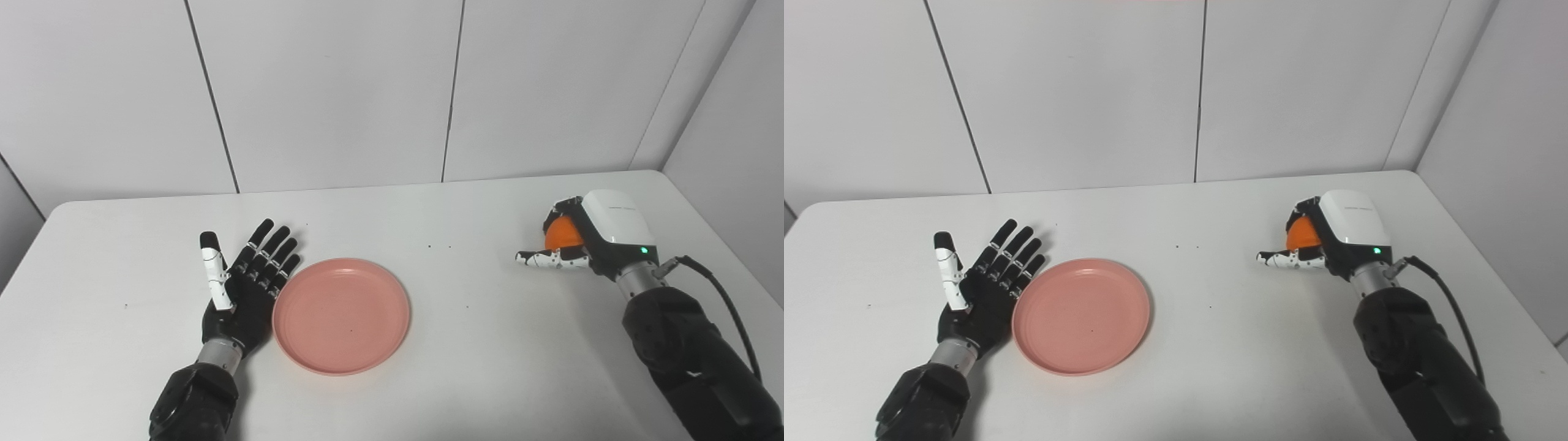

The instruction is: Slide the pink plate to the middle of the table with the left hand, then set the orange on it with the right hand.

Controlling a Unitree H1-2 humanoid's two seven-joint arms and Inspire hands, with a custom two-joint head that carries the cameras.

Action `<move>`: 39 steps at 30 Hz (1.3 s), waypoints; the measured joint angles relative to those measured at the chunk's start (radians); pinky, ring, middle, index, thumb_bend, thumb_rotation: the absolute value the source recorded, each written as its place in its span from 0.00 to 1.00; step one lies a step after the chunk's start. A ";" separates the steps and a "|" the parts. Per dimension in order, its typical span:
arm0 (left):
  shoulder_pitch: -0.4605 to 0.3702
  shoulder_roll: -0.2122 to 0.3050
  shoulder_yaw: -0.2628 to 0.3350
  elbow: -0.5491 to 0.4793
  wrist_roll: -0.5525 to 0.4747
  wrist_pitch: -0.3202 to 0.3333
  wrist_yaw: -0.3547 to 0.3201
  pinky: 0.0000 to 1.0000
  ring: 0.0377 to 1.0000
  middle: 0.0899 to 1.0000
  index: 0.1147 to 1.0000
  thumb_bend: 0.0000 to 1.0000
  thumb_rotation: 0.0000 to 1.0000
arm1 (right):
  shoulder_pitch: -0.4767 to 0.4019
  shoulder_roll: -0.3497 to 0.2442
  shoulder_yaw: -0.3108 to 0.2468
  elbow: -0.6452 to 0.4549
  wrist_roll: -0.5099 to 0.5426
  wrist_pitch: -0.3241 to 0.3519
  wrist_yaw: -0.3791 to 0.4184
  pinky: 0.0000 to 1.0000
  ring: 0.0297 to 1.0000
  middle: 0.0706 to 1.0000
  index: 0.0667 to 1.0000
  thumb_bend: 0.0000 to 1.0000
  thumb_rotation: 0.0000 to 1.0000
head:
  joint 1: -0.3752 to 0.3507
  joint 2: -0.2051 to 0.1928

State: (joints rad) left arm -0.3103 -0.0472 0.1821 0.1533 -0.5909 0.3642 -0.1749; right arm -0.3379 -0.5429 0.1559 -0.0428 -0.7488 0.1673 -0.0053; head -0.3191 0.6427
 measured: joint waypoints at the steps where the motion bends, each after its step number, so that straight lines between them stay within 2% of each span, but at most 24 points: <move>1: 0.000 0.000 0.000 -0.001 0.000 0.000 0.000 0.93 0.88 0.83 0.81 0.91 0.88 | -0.003 0.005 -0.001 -0.019 0.000 -0.001 0.000 0.07 0.08 0.10 0.17 0.51 0.42 | 0.002 0.000; 6: 0.000 -0.002 0.000 -0.001 0.001 0.000 0.001 0.93 0.87 0.83 0.81 0.91 0.88 | -0.022 0.030 0.004 -0.086 -0.003 -0.006 0.008 0.07 0.08 0.11 0.17 0.51 0.44 | 0.011 0.000; 9: 0.001 -0.002 -0.001 -0.001 0.001 0.000 0.002 0.93 0.87 0.83 0.80 0.91 0.88 | -0.040 0.044 0.007 -0.121 -0.007 -0.005 0.037 0.08 0.09 0.12 0.19 0.51 0.41 | 0.020 0.002; 13: 0.002 -0.009 -0.001 -0.002 0.001 0.000 0.003 0.91 0.87 0.83 0.80 0.90 0.88 | -0.064 0.070 0.015 -0.148 -0.013 -0.005 0.083 0.07 0.09 0.12 0.19 0.52 0.42 | 0.037 0.002; 16: 0.003 -0.011 -0.003 -0.007 0.002 0.000 0.008 0.88 0.86 0.82 0.80 0.91 0.88 | -0.077 0.095 0.021 -0.148 -0.020 -0.005 0.110 0.08 0.10 0.13 0.20 0.54 0.39 | 0.057 0.003; 21: 0.006 -0.015 -0.009 -0.016 0.004 0.000 0.025 0.88 0.86 0.80 0.81 0.91 0.89 | -0.089 0.135 0.042 -0.148 -0.022 -0.005 0.123 0.08 0.11 0.14 0.21 0.53 0.43 | 0.083 0.006; 24: 0.011 -0.017 -0.019 -0.027 0.019 0.000 0.032 0.85 0.86 0.80 0.81 0.92 0.89 | -0.101 0.162 0.053 -0.148 -0.022 -0.005 0.128 0.08 0.10 0.13 0.19 0.53 0.41 | 0.094 0.006; 29: 0.011 -0.032 -0.025 -0.027 0.022 0.000 0.039 0.88 0.85 0.80 0.79 0.91 0.88 | -0.119 0.198 0.079 -0.142 -0.021 -0.008 0.129 0.07 0.09 0.12 0.17 0.51 0.39 | 0.127 0.006; 31: 0.011 -0.037 -0.025 -0.028 0.023 0.000 0.043 0.86 0.85 0.79 0.78 0.91 0.88 | -0.123 0.205 0.088 -0.138 -0.022 -0.014 0.128 0.07 0.10 0.12 0.18 0.53 0.34 | 0.144 0.005; 35: 0.011 -0.049 -0.028 -0.027 0.025 0.000 0.047 0.88 0.85 0.78 0.78 0.91 0.88 | -0.135 0.207 0.123 -0.123 -0.023 -0.053 0.128 0.09 0.11 0.15 0.19 0.54 0.41 | 0.187 0.002; 39: 0.011 -0.055 -0.032 -0.027 0.028 0.000 0.047 0.88 0.85 0.78 0.77 0.91 0.88 | -0.146 0.222 0.143 -0.111 -0.033 -0.059 0.142 0.12 0.15 0.18 0.24 0.54 0.45 | 0.204 0.002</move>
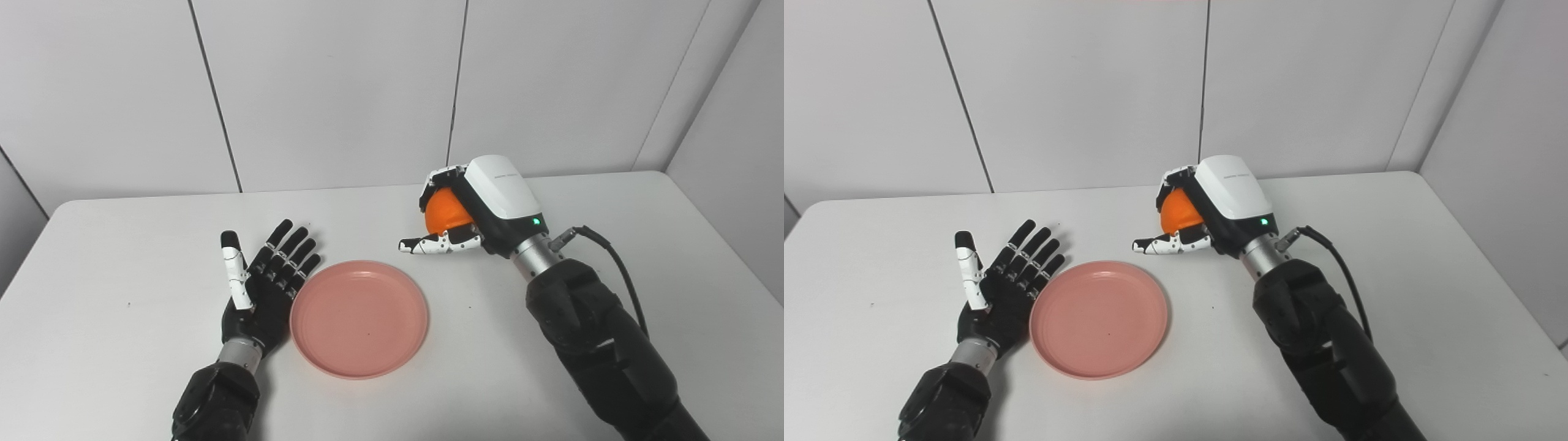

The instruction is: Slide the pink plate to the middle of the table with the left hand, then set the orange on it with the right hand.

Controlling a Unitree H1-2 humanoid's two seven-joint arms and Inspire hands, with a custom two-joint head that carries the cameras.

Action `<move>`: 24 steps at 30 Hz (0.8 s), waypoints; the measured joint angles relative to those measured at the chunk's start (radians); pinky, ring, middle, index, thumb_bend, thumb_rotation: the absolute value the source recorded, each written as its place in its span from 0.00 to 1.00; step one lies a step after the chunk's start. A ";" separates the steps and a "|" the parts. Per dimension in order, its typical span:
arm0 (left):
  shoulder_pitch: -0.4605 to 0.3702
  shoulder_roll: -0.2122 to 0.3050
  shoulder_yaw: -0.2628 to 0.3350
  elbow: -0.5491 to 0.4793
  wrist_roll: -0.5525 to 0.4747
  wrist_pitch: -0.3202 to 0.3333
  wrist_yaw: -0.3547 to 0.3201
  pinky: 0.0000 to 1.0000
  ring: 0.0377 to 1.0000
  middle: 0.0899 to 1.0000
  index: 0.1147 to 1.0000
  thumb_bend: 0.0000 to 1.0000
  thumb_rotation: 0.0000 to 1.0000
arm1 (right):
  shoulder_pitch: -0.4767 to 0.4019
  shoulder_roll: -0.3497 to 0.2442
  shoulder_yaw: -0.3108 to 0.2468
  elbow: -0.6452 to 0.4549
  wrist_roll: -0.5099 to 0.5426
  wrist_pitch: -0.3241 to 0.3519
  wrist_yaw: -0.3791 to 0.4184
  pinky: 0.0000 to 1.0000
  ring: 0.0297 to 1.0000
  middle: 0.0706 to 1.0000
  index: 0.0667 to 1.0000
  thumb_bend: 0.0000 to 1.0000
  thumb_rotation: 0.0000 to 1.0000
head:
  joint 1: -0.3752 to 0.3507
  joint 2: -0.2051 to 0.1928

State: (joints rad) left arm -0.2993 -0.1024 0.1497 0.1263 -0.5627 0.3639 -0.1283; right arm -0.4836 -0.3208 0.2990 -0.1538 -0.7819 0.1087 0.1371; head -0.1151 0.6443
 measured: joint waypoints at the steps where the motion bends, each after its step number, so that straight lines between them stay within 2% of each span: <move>1: 0.000 0.000 -0.001 0.000 0.003 0.000 0.000 0.88 0.85 0.77 0.77 0.91 0.89 | -0.002 0.003 0.006 0.000 -0.003 0.000 0.003 0.12 0.15 0.19 0.24 0.54 0.45 | 0.000 0.000; 4: 0.000 0.000 -0.005 0.000 0.015 -0.001 0.000 0.82 0.84 0.77 0.76 0.92 0.88 | -0.008 0.020 0.019 0.003 -0.015 -0.002 0.004 0.13 0.16 0.19 0.25 0.54 0.45 | 0.008 0.000; 11: 0.000 -0.010 -0.004 0.001 0.015 -0.002 0.000 0.87 0.84 0.78 0.77 0.92 0.88 | -0.010 0.075 0.062 0.032 -0.030 -0.009 0.007 0.09 0.12 0.14 0.19 0.53 0.45 | 0.022 0.000; 24: 0.000 -0.029 -0.010 0.003 0.032 -0.008 0.003 0.84 0.83 0.78 0.78 0.92 0.88 | -0.011 0.089 0.121 0.111 -0.053 -0.061 0.004 0.12 0.14 0.17 0.22 0.52 0.47 | 0.054 0.002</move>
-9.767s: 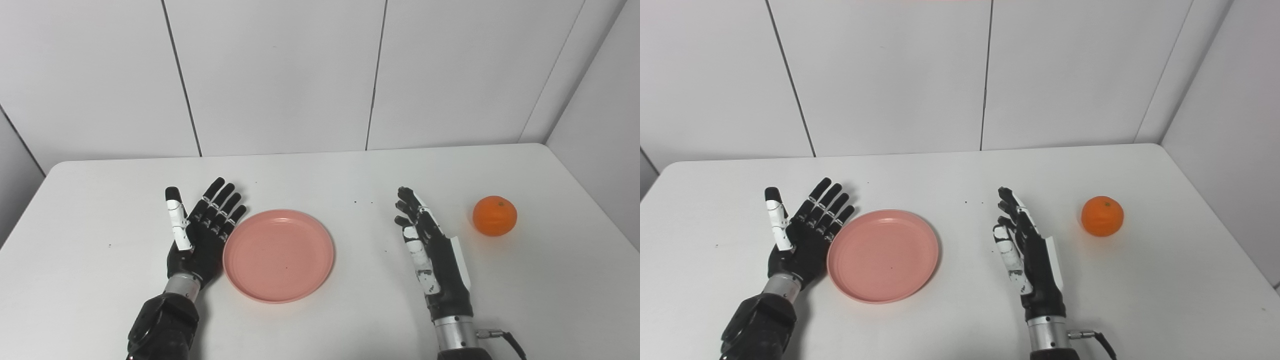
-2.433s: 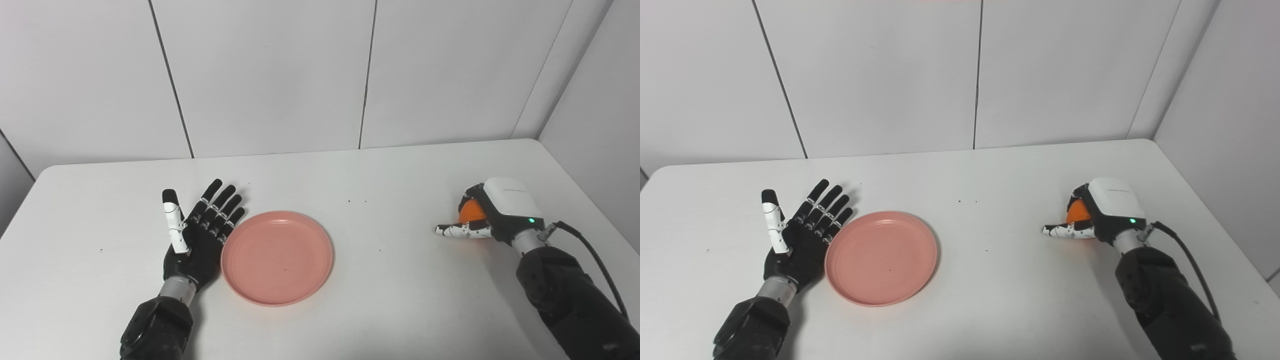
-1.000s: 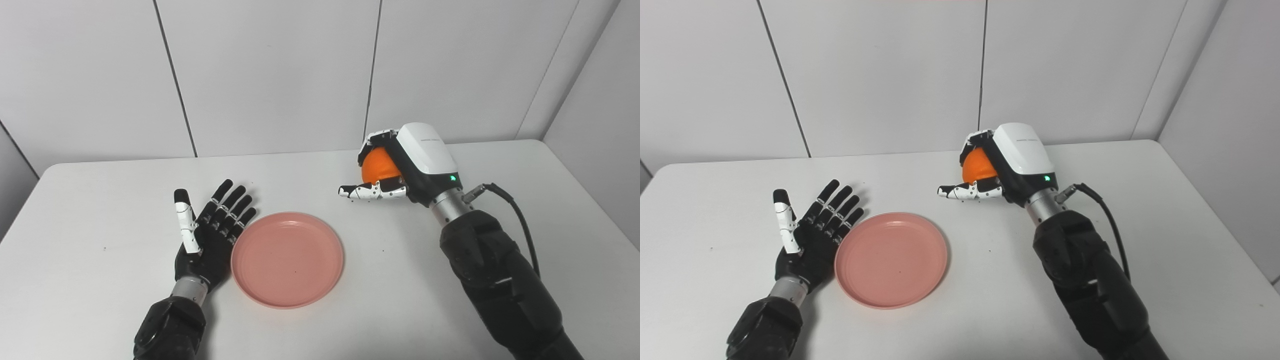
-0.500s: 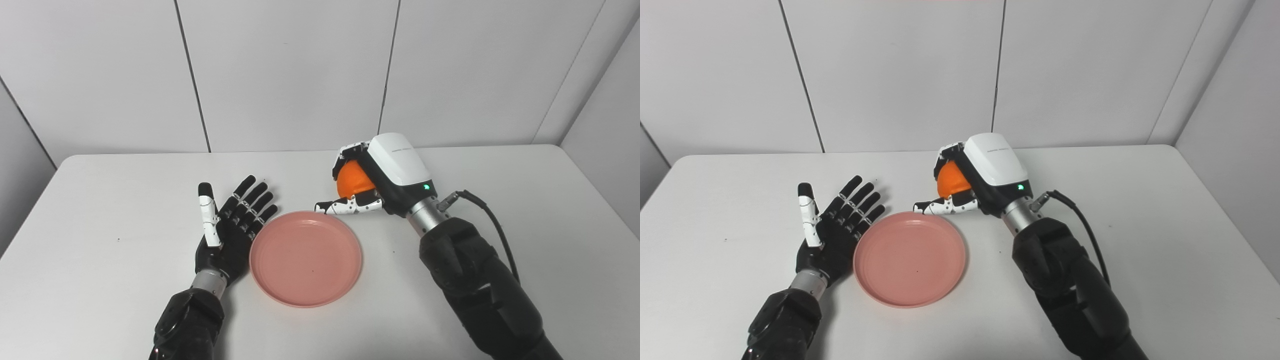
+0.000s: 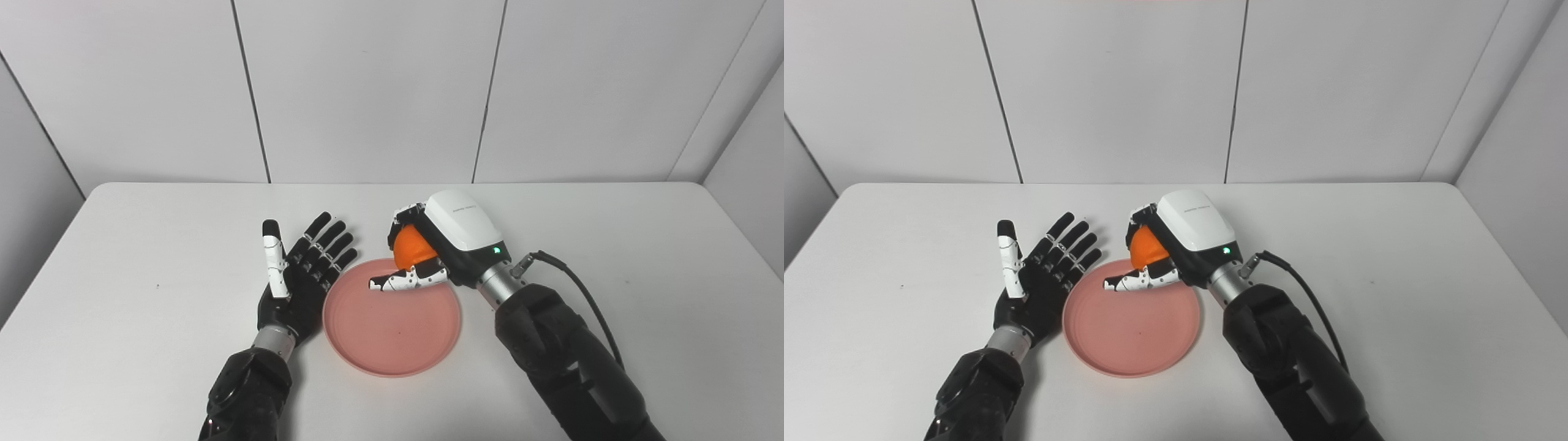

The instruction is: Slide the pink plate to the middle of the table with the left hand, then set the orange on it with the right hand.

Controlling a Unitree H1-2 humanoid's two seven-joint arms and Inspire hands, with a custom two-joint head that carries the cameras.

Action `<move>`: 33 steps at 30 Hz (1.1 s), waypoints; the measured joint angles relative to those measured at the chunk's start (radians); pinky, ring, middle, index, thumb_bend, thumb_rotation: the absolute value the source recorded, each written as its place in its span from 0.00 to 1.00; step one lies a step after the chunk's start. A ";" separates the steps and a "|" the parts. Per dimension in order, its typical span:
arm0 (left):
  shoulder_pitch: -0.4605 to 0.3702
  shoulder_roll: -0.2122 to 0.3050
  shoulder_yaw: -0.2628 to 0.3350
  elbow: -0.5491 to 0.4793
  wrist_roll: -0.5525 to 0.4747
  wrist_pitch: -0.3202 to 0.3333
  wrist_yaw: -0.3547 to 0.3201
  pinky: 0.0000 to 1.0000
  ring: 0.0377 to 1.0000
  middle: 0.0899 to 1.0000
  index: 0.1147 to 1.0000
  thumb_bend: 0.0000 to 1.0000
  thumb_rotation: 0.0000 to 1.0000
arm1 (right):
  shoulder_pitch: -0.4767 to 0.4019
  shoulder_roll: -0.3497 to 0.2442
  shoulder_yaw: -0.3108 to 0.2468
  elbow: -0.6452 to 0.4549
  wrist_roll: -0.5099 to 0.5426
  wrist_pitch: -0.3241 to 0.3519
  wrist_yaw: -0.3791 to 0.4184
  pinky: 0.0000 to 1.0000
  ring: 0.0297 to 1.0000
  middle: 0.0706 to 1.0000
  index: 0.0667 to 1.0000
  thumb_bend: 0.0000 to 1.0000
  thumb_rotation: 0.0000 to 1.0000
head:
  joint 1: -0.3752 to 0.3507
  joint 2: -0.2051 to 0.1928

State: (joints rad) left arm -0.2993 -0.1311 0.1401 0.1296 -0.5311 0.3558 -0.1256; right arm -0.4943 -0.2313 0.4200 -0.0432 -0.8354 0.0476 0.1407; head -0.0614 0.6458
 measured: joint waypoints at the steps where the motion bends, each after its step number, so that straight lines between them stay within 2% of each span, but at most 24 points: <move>1: 0.000 0.000 0.000 0.000 0.001 -0.001 0.000 0.84 0.83 0.78 0.78 0.92 0.88 | 0.000 0.001 0.004 0.002 -0.001 -0.004 0.000 0.13 0.15 0.18 0.24 0.52 0.47 | 0.000 0.000; 6: 0.000 -0.004 0.000 0.000 0.006 -0.006 0.003 0.83 0.82 0.77 0.77 0.92 0.88 | 0.000 0.010 0.020 0.008 -0.002 -0.019 0.004 0.15 0.18 0.21 0.29 0.51 0.47 | 0.005 0.000; 12: 0.000 -0.005 0.000 0.002 0.006 -0.009 0.003 0.84 0.82 0.76 0.76 0.92 0.88 | 0.000 0.030 0.021 0.022 0.000 -0.019 0.007 0.13 0.16 0.19 0.26 0.50 0.48 | 0.008 0.002; 17: 0.000 -0.005 -0.002 0.005 0.006 -0.016 0.003 0.81 0.83 0.81 0.77 0.92 0.88 | 0.000 0.035 0.021 0.026 0.004 -0.019 0.017 0.13 0.16 0.19 0.26 0.51 0.47 | 0.003 0.002; 26: 0.000 -0.006 -0.003 0.007 0.006 -0.017 0.003 0.84 0.83 0.83 0.82 0.91 0.90 | 0.003 0.049 0.032 0.034 0.003 -0.019 0.049 0.14 0.17 0.20 0.26 0.50 0.52 | -0.003 0.006; 28: 0.000 -0.006 -0.003 0.008 0.006 -0.017 0.003 0.85 0.85 0.86 0.85 0.91 0.91 | 0.007 0.049 0.036 0.044 0.003 -0.019 0.058 0.15 0.18 0.21 0.28 0.50 0.50 | -0.005 0.009; 29: 0.000 -0.006 -0.003 0.007 0.006 -0.017 0.003 0.86 0.85 0.87 0.86 0.91 0.91 | 0.009 0.049 0.039 0.049 0.003 -0.019 0.062 0.16 0.20 0.24 0.33 0.51 0.44 | -0.005 0.011; 33: 0.000 -0.006 -0.004 0.008 0.006 -0.017 0.003 0.85 0.84 0.86 0.87 0.92 0.90 | 0.018 0.049 0.058 0.101 -0.002 -0.019 0.070 0.18 0.22 0.26 0.38 0.50 0.41 | -0.006 0.011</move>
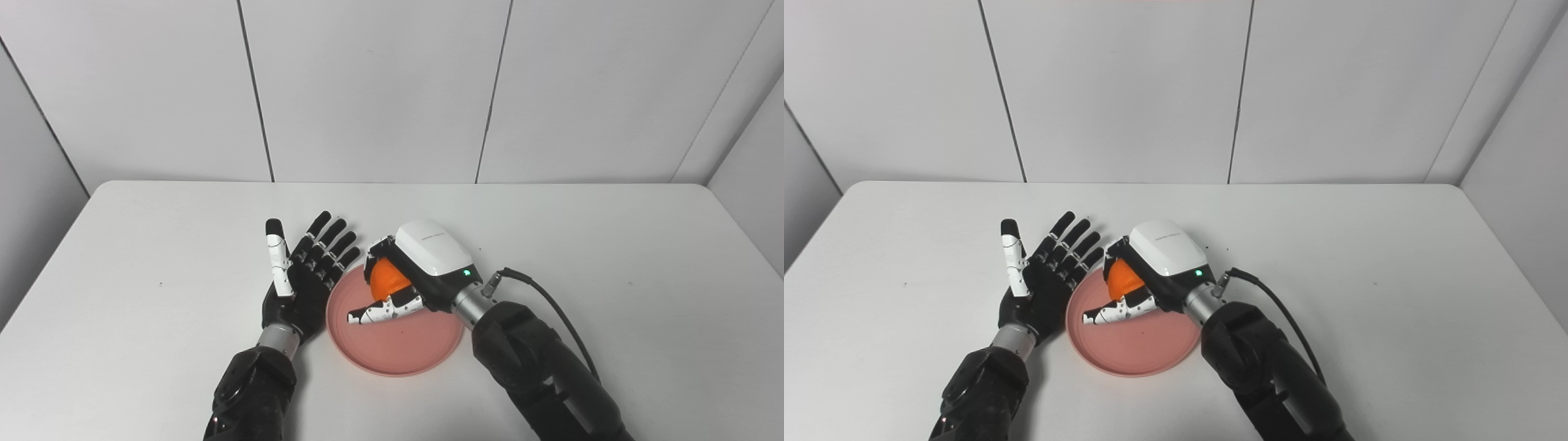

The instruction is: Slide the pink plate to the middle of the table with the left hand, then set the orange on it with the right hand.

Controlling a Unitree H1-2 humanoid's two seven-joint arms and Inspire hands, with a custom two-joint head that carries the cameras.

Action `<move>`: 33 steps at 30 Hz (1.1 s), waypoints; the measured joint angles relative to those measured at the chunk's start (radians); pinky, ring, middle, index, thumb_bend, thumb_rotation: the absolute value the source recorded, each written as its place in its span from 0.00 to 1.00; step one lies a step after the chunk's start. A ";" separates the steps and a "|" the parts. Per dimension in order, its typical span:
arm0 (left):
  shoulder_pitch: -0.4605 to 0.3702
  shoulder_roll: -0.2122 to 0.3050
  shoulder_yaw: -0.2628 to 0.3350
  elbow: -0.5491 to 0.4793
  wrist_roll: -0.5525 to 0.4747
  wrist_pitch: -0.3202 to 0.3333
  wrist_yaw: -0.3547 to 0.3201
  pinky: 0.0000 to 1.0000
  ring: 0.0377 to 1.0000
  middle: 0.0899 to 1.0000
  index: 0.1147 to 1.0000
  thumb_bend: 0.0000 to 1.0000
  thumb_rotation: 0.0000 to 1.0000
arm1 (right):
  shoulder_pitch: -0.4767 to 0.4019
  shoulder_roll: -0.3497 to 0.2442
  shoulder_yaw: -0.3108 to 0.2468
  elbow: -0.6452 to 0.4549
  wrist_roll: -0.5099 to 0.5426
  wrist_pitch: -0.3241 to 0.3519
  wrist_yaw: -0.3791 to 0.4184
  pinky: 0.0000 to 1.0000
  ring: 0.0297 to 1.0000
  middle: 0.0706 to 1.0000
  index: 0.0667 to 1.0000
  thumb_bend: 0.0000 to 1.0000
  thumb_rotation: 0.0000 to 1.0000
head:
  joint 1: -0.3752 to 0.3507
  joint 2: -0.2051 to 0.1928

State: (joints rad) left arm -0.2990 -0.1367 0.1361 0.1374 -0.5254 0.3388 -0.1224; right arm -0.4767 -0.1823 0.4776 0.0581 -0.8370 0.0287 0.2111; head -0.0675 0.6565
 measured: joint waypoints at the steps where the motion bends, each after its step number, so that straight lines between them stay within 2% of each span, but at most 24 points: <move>1: 0.000 0.000 0.000 0.000 0.000 0.000 0.000 0.84 0.84 0.86 0.86 0.92 0.90 | 0.002 0.000 0.003 0.011 -0.002 0.000 0.000 0.17 0.21 0.25 0.35 0.50 0.41 | -0.002 0.002; 6: 0.000 0.000 0.000 0.001 0.000 0.000 0.000 0.82 0.83 0.85 0.81 0.91 0.90 | 0.004 0.000 0.013 0.034 -0.013 0.000 0.001 0.14 0.17 0.20 0.25 0.50 0.49 | -0.005 0.002; 11: 0.000 0.000 0.000 0.000 0.000 0.000 0.000 0.80 0.83 0.85 0.79 0.90 0.90 | 0.004 -0.002 0.030 0.042 -0.025 0.000 0.002 0.17 0.20 0.24 0.33 0.49 0.52 | -0.005 0.003; 18: 0.000 0.000 0.001 0.000 -0.001 0.000 0.000 0.83 0.84 0.86 0.79 0.90 0.90 | 0.000 -0.003 0.034 0.051 -0.037 -0.007 -0.008 0.16 0.20 0.23 0.31 0.49 0.50 | -0.003 0.006; 22: 0.000 0.000 0.001 0.000 -0.001 0.000 0.000 0.81 0.83 0.85 0.79 0.90 0.89 | -0.003 -0.003 0.034 0.057 -0.035 -0.011 -0.011 0.18 0.22 0.26 0.34 0.49 0.58 | -0.003 0.006; 23: 0.000 0.000 0.001 0.000 -0.001 0.000 0.000 0.81 0.82 0.85 0.79 0.89 0.89 | -0.003 -0.004 0.034 0.058 -0.033 -0.014 -0.014 0.19 0.23 0.27 0.37 0.50 0.61 | -0.003 0.006; 24: 0.000 0.000 0.001 0.000 -0.001 0.000 0.000 0.80 0.82 0.83 0.80 0.89 0.90 | -0.003 -0.005 0.033 0.059 -0.033 -0.016 -0.014 0.23 0.28 0.32 0.42 0.56 0.69 | -0.003 0.005; 28: 0.000 0.000 0.000 0.001 -0.001 0.000 0.000 0.77 0.81 0.81 0.79 0.90 0.89 | -0.003 -0.010 0.034 0.056 -0.031 -0.019 -0.012 0.28 0.33 0.37 0.49 0.65 0.78 | -0.003 0.005; 30: 0.000 0.000 0.000 0.001 -0.001 0.000 0.000 0.77 0.83 0.83 0.79 0.90 0.90 | -0.003 -0.013 0.034 0.055 -0.031 -0.023 -0.012 0.28 0.34 0.37 0.48 0.69 0.80 | -0.003 0.005; 31: 0.000 0.000 0.000 0.001 -0.001 0.000 0.000 0.77 0.84 0.84 0.80 0.90 0.90 | -0.003 -0.015 0.034 0.055 -0.031 -0.029 -0.013 0.25 0.30 0.33 0.41 0.74 0.81 | -0.003 0.005; 33: 0.000 0.001 -0.002 0.001 -0.001 0.000 0.000 0.76 0.83 0.84 0.81 0.90 0.90 | -0.003 -0.018 0.033 0.055 -0.030 -0.039 -0.016 0.25 0.29 0.33 0.37 0.80 0.83 | -0.005 0.006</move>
State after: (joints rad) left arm -0.2991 -0.1354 0.1346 0.1386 -0.5263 0.3387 -0.1226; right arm -0.4795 -0.2004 0.5105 0.1136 -0.8667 -0.0108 0.1954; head -0.0721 0.6627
